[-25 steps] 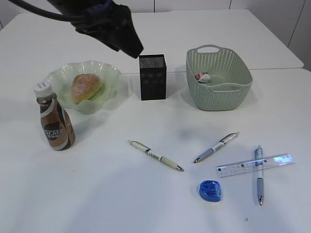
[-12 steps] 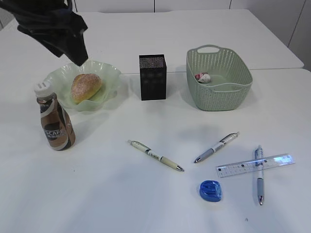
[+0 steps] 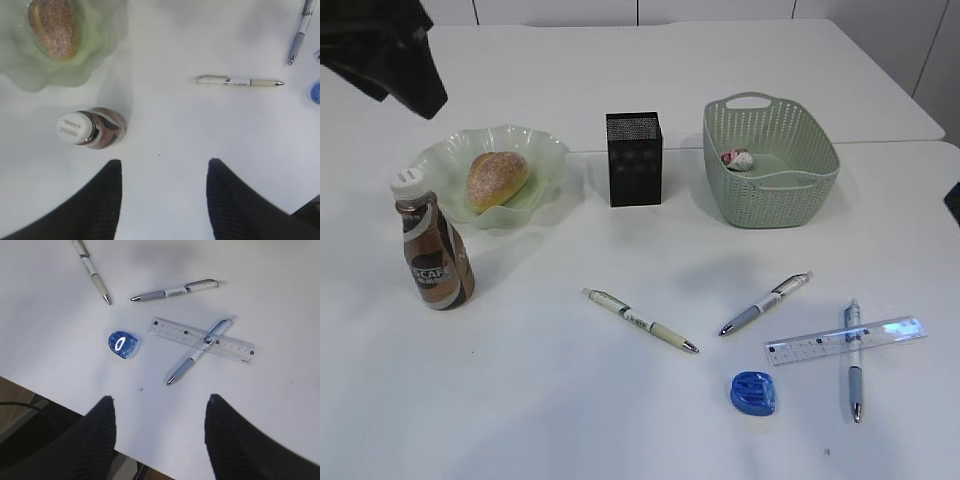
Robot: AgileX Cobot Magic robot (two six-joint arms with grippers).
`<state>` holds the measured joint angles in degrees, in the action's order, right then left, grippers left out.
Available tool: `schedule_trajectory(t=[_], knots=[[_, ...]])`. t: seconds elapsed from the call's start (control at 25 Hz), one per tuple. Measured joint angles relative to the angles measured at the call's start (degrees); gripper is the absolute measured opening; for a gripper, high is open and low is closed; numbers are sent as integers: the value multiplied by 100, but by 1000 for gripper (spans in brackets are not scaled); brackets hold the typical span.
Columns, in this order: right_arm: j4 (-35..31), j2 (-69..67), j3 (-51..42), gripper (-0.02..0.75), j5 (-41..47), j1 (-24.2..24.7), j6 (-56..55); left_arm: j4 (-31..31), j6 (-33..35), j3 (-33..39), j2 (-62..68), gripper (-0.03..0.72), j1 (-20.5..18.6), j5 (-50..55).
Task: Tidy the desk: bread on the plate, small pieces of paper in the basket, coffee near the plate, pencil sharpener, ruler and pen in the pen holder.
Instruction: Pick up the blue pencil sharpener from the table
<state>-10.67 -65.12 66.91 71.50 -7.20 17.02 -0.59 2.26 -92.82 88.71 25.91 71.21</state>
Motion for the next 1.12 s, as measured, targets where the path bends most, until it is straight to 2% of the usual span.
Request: schedule_trajectory(t=[0.36, 0.64, 1.12], knots=[[99, -777, 0, 449, 0, -438, 86, -12, -13, 1093, -855, 373, 0, 8], [822, -1220, 0, 449, -11, -1273, 370, -20, -13, 1840, -1325, 362, 0, 8], [887, -1720, 11, 449, -54, -1491, 1374, -33, -25, 2437, -1579, 356, 0, 8]])
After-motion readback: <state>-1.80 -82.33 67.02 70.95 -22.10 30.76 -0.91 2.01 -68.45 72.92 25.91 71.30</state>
